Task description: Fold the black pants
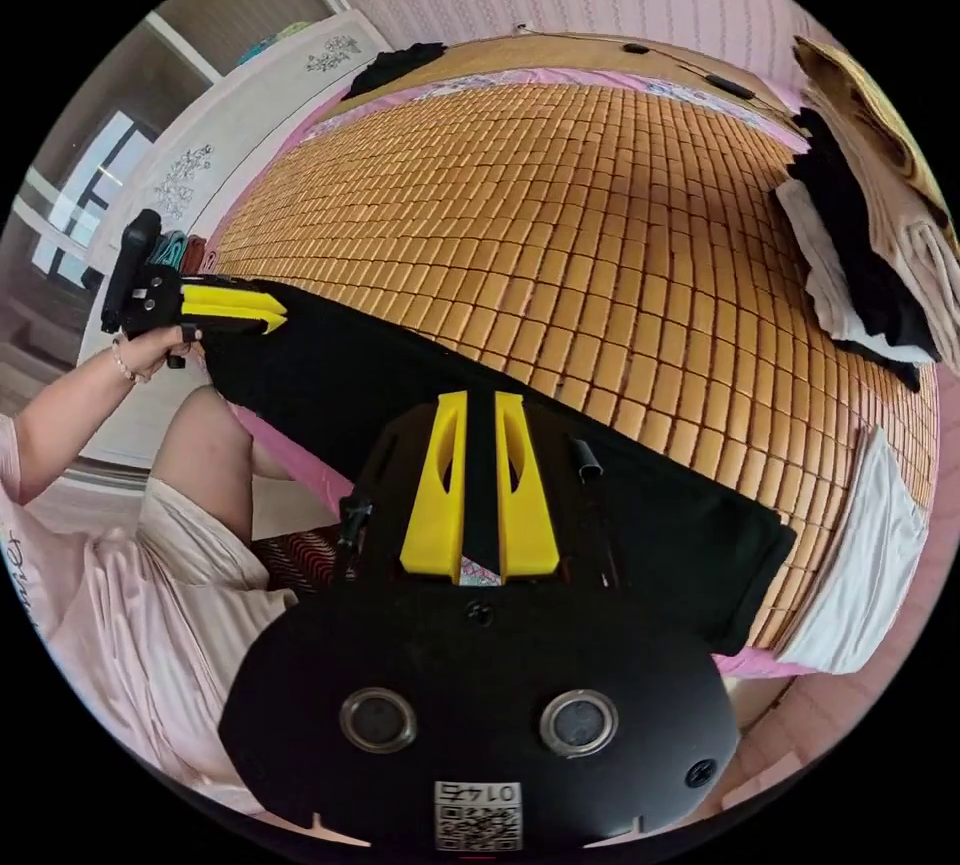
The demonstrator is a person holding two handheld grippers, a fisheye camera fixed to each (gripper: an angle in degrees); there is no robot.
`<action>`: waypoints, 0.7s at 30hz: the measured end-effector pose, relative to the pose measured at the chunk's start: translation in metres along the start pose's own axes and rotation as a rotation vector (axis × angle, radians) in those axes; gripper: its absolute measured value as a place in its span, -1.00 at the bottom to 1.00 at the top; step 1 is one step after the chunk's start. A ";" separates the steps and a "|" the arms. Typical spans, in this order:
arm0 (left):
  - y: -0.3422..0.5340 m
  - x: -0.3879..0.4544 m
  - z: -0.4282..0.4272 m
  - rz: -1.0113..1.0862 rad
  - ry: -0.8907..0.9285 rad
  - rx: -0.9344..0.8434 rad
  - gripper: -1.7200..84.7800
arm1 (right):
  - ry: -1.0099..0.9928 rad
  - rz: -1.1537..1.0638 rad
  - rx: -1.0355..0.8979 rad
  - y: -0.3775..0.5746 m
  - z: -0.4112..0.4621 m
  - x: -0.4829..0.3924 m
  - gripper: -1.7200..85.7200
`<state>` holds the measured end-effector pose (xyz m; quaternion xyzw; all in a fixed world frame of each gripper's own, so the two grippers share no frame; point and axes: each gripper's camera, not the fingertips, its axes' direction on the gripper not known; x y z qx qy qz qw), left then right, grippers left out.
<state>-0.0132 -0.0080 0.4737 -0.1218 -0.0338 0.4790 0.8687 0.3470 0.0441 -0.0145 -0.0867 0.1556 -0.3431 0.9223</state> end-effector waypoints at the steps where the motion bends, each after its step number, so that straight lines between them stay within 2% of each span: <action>1: 0.000 -0.006 0.008 -0.046 0.022 -0.006 -0.96 | 0.011 -0.035 -0.054 -0.023 0.014 -0.017 -0.96; 3: 0.000 -0.014 0.021 -0.118 0.045 -0.039 -0.97 | 0.087 -0.039 -0.138 -0.051 0.036 -0.032 -0.97; 7: 0.007 -0.019 0.027 -0.158 0.074 -0.035 -0.98 | -0.001 0.089 -0.153 -0.098 0.028 -0.036 -0.97; 12: 0.021 -0.020 0.006 -0.141 0.034 0.075 -0.98 | 0.111 0.039 -0.130 -0.153 0.016 -0.080 -0.97; 14: 0.023 -0.025 0.021 -0.140 0.040 -0.008 -0.98 | 0.166 0.021 -0.221 -0.174 0.032 -0.091 -0.98; 15: 0.024 -0.026 0.027 -0.138 0.040 -0.042 -0.98 | 0.164 0.023 -0.195 -0.186 0.032 -0.098 -0.98; 16: 0.029 -0.030 0.025 -0.141 0.063 0.019 -0.98 | 0.136 0.041 -0.206 -0.199 0.032 -0.101 -0.98; 18: 0.033 -0.038 0.026 -0.183 0.105 0.017 -0.98 | 0.099 0.064 -0.233 -0.219 0.029 -0.110 -0.97; 21: 0.048 -0.042 0.011 -0.190 0.069 0.097 -0.98 | 0.132 -0.028 -0.196 -0.249 0.016 -0.153 -0.97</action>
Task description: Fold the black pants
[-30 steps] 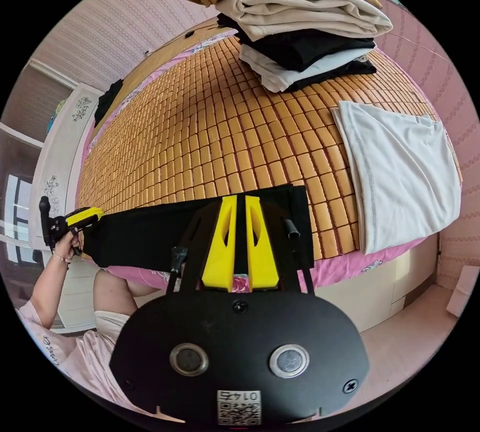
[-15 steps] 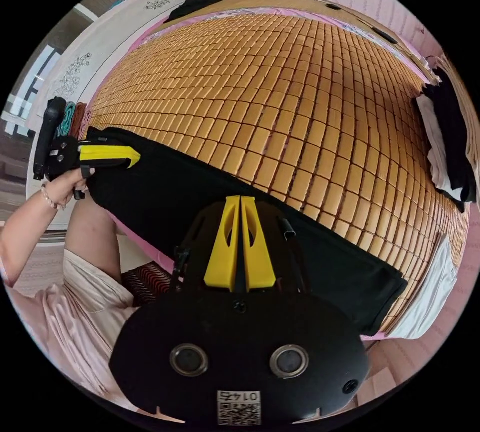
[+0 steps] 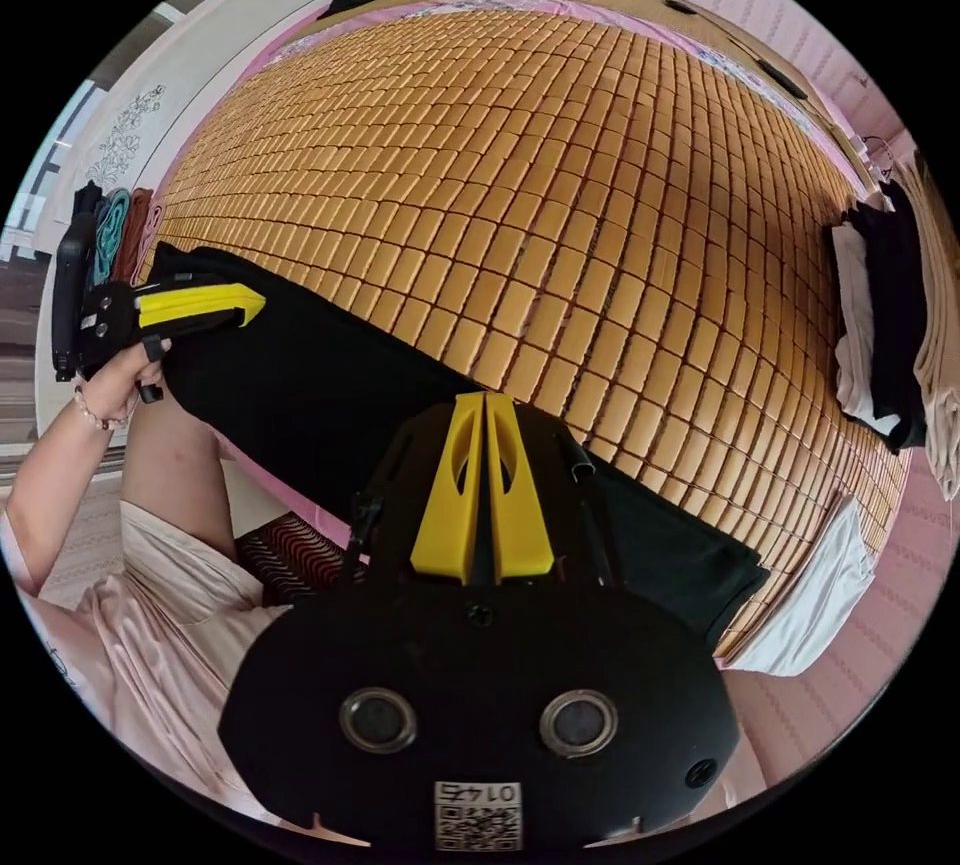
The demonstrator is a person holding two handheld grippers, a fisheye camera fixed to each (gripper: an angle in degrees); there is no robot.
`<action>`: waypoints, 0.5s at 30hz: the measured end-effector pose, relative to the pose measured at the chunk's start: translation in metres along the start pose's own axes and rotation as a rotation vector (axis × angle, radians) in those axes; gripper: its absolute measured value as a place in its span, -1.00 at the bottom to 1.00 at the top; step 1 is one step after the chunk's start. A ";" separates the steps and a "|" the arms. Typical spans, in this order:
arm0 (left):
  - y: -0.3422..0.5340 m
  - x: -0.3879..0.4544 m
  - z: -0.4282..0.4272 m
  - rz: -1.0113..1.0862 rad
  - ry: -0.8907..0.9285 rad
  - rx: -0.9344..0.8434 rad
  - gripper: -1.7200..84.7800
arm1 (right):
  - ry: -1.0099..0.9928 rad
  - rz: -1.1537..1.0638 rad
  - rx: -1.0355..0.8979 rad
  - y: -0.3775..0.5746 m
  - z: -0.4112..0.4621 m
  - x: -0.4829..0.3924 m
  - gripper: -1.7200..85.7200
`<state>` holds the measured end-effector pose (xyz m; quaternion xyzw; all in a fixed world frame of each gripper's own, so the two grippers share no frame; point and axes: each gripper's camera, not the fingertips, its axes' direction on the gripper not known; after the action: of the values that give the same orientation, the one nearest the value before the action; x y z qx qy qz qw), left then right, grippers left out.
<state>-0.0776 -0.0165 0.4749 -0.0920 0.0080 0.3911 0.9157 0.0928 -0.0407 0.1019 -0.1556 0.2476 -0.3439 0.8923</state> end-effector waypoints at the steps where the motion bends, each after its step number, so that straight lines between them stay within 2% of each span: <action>1: 0.009 0.000 -0.010 0.019 -0.019 0.030 -0.98 | 0.021 -0.065 0.009 -0.010 -0.008 -0.023 -0.97; 4: 0.044 0.006 -0.031 0.083 -0.051 0.054 -0.98 | 0.135 -0.244 -0.024 -0.040 -0.011 -0.091 -0.97; 7: 0.081 0.022 -0.031 0.107 0.015 0.055 -0.98 | 0.130 -0.406 -0.099 -0.079 -0.002 -0.159 -0.97; 12: 0.100 0.051 -0.008 0.122 0.049 0.012 -0.98 | 0.141 -0.496 -0.165 -0.156 0.001 -0.243 -0.97; 15: 0.096 0.055 -0.006 0.142 0.084 0.059 -0.98 | 0.209 -0.522 -0.225 -0.201 0.005 -0.284 -0.97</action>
<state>-0.1083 0.0868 0.4483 -0.0807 0.0645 0.4502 0.8869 -0.1943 0.0124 0.2909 -0.2754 0.3263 -0.5461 0.7207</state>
